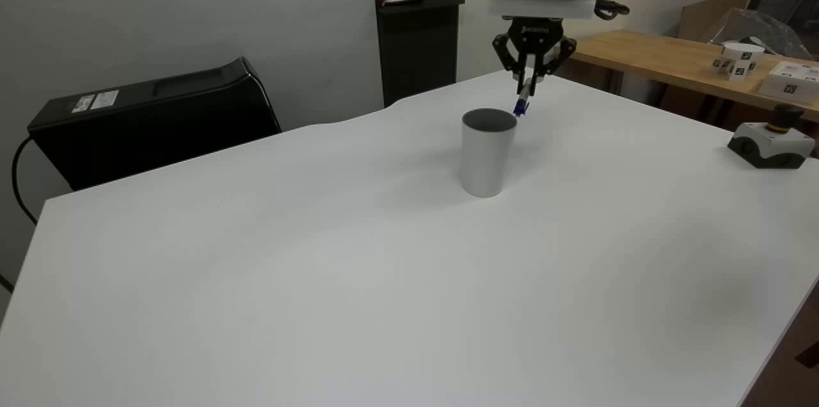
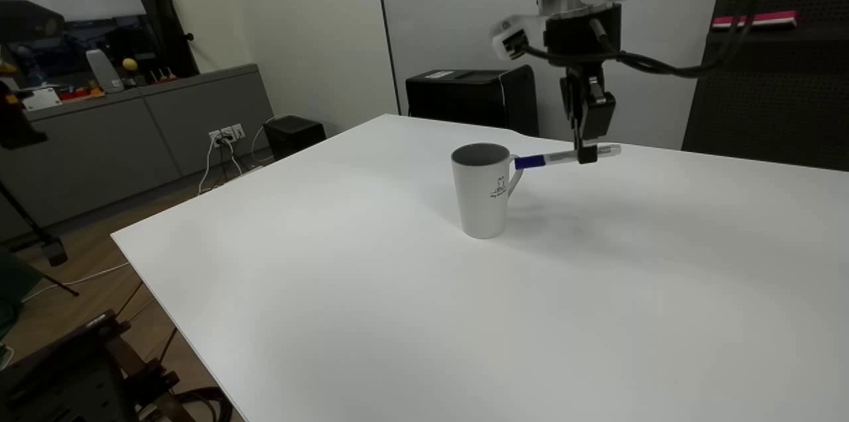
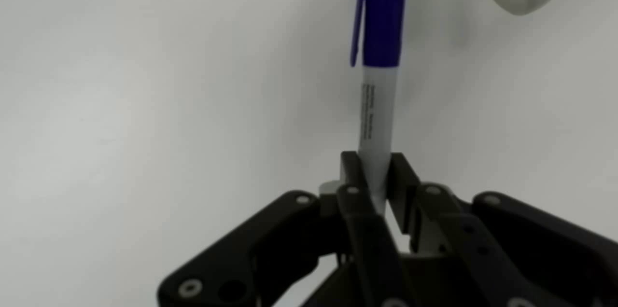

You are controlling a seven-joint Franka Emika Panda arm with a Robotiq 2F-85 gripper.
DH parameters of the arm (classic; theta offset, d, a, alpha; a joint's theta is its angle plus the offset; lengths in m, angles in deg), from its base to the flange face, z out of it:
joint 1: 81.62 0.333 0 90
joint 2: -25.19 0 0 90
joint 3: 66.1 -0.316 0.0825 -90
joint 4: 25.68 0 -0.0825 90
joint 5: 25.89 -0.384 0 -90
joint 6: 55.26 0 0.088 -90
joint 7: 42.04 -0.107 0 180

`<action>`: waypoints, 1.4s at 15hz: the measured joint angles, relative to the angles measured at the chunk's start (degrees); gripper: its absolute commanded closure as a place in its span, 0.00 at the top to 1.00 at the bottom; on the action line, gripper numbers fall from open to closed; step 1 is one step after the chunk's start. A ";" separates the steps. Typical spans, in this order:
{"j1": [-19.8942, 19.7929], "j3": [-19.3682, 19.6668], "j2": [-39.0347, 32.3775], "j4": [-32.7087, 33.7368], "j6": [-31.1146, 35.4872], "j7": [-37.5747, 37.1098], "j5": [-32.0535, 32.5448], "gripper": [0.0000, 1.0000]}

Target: Put the pen in the mug

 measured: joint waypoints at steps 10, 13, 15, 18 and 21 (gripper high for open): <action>3.56 0.17 3.38 -0.01 1.14 -0.93 8.56 0.05; 4.49 1.03 3.44 -0.39 5.56 -3.40 11.39 0.05; 5.24 1.63 3.56 -0.82 7.72 -4.77 12.64 0.05; 6.89 2.71 4.33 -2.48 10.33 -7.18 14.98 0.05; 9.17 4.06 5.84 -5.46 12.00 -10.11 18.25 0.05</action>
